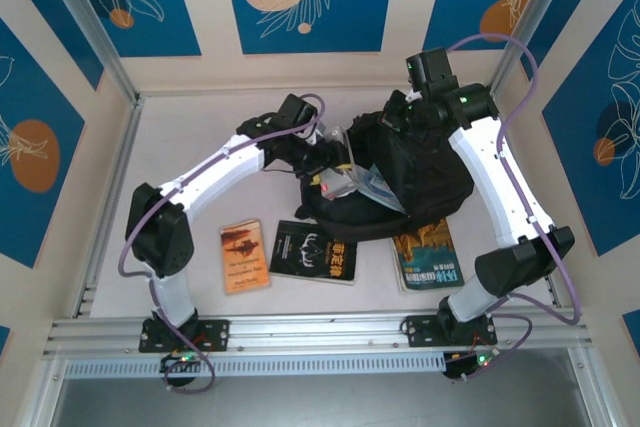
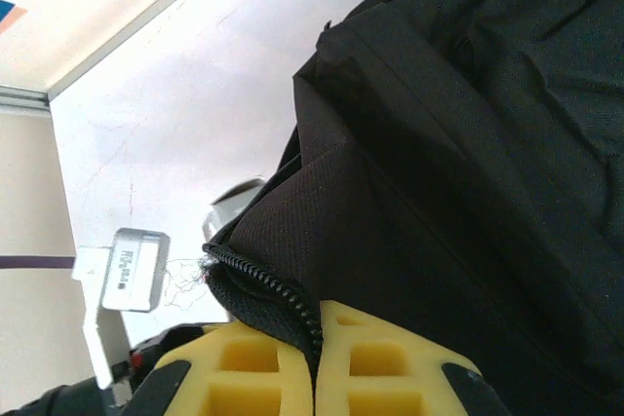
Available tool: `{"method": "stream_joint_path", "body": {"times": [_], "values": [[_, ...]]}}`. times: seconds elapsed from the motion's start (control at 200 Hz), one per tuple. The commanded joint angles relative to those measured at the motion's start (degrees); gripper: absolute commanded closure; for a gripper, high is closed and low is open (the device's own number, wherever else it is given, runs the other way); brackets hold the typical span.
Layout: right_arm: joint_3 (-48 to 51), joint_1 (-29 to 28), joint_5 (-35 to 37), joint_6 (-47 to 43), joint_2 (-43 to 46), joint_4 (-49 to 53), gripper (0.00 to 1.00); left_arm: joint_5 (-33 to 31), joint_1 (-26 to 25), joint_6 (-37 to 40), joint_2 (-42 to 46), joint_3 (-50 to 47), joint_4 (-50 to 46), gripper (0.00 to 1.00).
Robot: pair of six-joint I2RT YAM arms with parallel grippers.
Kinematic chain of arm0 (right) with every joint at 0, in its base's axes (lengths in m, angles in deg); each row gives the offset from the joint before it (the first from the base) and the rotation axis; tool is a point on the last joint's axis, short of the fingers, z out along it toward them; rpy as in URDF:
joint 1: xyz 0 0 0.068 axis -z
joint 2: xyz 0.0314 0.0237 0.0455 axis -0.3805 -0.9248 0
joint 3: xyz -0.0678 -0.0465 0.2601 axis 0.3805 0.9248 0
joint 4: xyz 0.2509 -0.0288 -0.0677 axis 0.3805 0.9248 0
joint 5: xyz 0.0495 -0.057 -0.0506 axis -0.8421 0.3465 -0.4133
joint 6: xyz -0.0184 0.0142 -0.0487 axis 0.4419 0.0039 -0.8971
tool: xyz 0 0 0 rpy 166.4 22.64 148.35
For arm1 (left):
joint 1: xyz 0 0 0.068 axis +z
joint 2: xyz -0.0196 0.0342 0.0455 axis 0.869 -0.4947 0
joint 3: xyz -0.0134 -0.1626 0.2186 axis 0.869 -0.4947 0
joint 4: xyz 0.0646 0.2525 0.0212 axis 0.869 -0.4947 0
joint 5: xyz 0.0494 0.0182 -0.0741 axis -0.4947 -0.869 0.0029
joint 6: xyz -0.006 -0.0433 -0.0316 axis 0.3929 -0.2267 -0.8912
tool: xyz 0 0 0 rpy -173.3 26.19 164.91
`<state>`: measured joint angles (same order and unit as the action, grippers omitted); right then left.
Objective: Pack the student bag
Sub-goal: Place the pencil case in the student bag.
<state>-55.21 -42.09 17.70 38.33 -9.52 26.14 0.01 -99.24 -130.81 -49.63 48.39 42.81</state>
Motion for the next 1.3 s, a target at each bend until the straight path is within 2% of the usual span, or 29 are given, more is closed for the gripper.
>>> {"method": "stream_joint_path", "body": {"times": [0.0,0.15,0.345,0.75,0.86,0.9,0.95,1.295], "values": [[-2.53,0.43,-2.49,3.94,0.51,-2.31,1.0,2.22,-1.51,1.43,-0.2,1.21,0.19,0.36],[-3.36,0.84,-3.24,5.98,-0.09,-2.63,1.0,3.5,-1.79,1.29,-1.41,-1.27,2.19,0.35],[-2.73,1.01,-5.76,9.71,-0.55,-4.24,1.0,3.96,-2.09,1.25,-6.89,1.05,3.76,0.34],[1.98,-0.83,-9.11,15.48,0.41,-8.7,1.0,5.31,-3.19,-3.39,-22.01,21.27,7.16,0.31],[2.87,-0.95,-9.47,16.47,0.42,-9.55,1.0,6.72,-3.71,-6.55,-25.02,22.94,9.83,0.24],[2.92,-0.93,-9.55,16.44,0.33,-9.84,1.0,6.7,-4.05,-6.93,-25.69,23.38,10.11,0.16],[2.92,-0.89,-9.88,16.14,0.16,-10.29,1.0,7.01,-4.46,-7.0,-26.2,23.95,10.29,0.0],[2.92,1.49,-9.83,12.85,0.27,-9.37,1.0,9.56,-4.0,-6.04,-22.22,23.49,15.2,0.0]]}}
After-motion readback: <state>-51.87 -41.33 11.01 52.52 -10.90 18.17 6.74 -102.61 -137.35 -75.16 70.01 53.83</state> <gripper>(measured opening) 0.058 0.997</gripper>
